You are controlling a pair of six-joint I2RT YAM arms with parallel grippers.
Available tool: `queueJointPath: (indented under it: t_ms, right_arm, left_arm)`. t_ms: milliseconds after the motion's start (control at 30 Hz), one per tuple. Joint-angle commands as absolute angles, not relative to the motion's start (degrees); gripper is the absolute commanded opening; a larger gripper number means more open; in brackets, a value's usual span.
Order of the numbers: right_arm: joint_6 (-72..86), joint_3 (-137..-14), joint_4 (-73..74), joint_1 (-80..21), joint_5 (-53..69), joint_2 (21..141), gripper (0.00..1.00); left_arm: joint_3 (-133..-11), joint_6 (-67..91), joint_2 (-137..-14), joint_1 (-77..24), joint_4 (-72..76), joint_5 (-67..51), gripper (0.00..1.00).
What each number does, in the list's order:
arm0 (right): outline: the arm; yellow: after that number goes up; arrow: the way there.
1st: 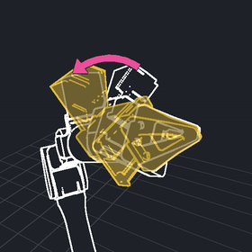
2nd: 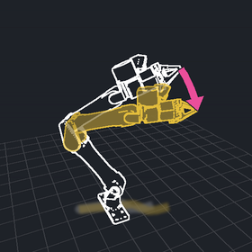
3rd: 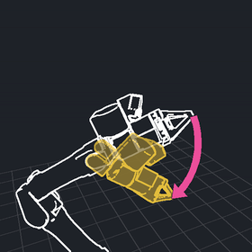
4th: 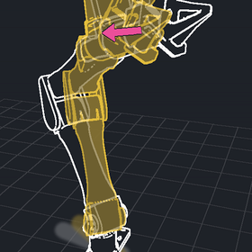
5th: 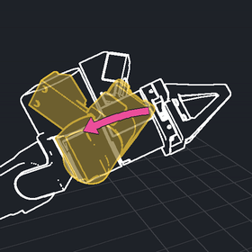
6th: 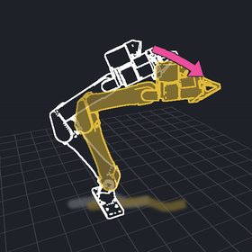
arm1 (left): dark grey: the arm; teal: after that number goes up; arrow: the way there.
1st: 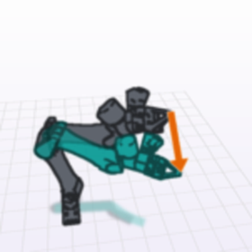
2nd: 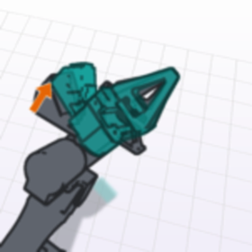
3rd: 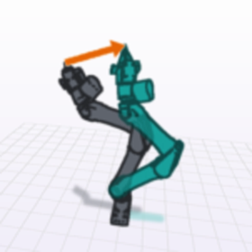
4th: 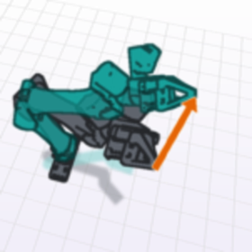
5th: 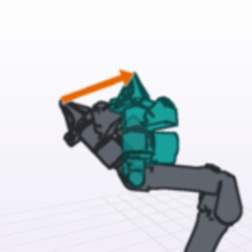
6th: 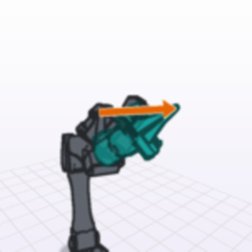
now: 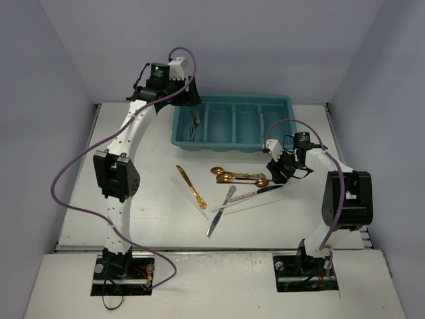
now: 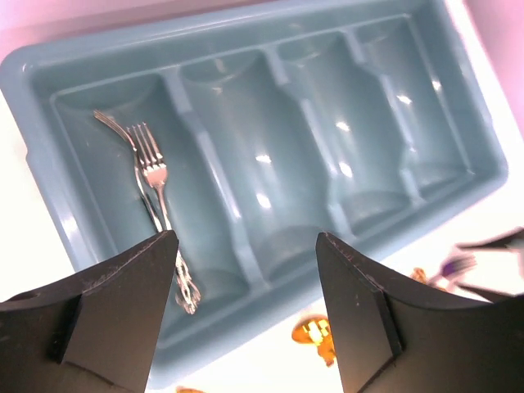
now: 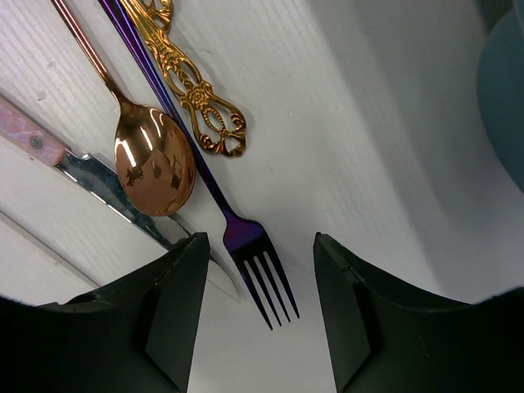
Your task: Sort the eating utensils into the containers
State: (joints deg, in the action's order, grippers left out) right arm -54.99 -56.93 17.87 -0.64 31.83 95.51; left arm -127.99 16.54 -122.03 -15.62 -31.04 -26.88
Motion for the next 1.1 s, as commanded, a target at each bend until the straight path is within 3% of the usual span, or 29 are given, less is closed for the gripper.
queueJointPath:
  t_ms: [0,533,1067]
  right_arm:
    - [-58.59,-60.34,18.21,-2.31,33.21,96.28,0.51]
    - [-65.83,-59.74,18.46,-4.44,29.90,100.33,0.41]
    - [-74.48,-58.98,22.06,-11.12,23.75,95.88,0.12]
  left_arm:
    - [-125.05,14.57,-115.84,-15.10,-28.94,-28.95,0.67]
    - [-122.32,14.96,-114.46,-13.34,-29.16,-28.76,0.67]
    - [-119.24,14.25,-111.30,-11.92,-29.09,-27.20,0.66]
